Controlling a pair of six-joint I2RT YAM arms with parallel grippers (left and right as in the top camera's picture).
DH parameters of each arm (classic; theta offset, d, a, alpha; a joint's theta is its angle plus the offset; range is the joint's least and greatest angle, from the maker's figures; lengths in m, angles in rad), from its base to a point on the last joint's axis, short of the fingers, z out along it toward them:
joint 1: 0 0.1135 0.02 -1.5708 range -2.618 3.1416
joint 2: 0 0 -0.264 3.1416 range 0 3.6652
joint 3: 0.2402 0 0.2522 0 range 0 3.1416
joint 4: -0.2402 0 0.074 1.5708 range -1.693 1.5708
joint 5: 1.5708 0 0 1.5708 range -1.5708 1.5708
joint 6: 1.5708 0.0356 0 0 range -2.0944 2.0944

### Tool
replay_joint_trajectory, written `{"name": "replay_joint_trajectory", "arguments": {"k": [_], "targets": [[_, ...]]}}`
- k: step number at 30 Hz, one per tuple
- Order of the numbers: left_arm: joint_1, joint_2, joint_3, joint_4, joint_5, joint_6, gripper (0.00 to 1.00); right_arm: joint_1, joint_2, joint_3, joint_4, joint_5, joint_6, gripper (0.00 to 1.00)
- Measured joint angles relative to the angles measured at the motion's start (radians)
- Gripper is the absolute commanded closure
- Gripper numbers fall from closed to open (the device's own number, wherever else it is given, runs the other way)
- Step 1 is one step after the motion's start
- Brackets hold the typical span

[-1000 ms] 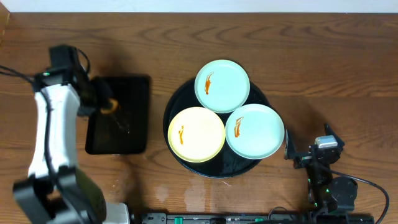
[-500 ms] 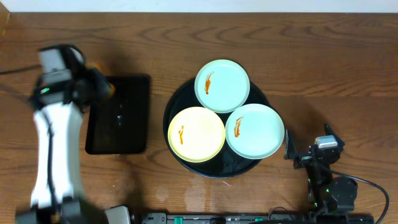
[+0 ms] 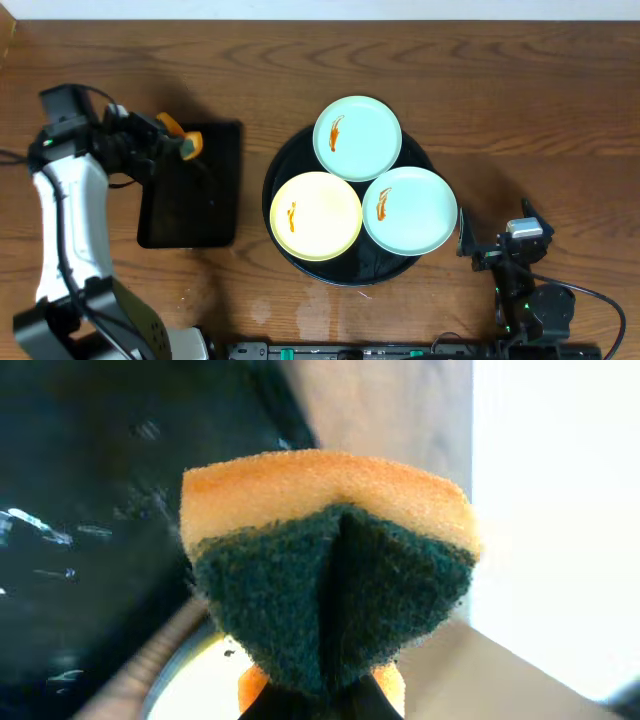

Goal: Clean dirty plates on tray and stack at the side

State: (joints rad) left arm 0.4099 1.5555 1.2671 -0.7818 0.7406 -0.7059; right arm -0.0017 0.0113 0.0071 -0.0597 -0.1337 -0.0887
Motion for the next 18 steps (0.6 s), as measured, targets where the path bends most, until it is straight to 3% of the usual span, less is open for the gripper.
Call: {"name": "replay_joint_trajectory", "arguments": {"k": [14, 18], "targets": [[0.01, -0.001, 0.0, -0.051, 0.2, -0.407, 0.92, 0.0, 0.0, 0.0, 0.0, 0.0, 0.0, 0.01], [0.01, -0.001, 0.0, -0.051, 0.208, -0.462, 0.92, 0.0, 0.0, 0.0, 0.0, 0.0, 0.0, 0.01]]}}
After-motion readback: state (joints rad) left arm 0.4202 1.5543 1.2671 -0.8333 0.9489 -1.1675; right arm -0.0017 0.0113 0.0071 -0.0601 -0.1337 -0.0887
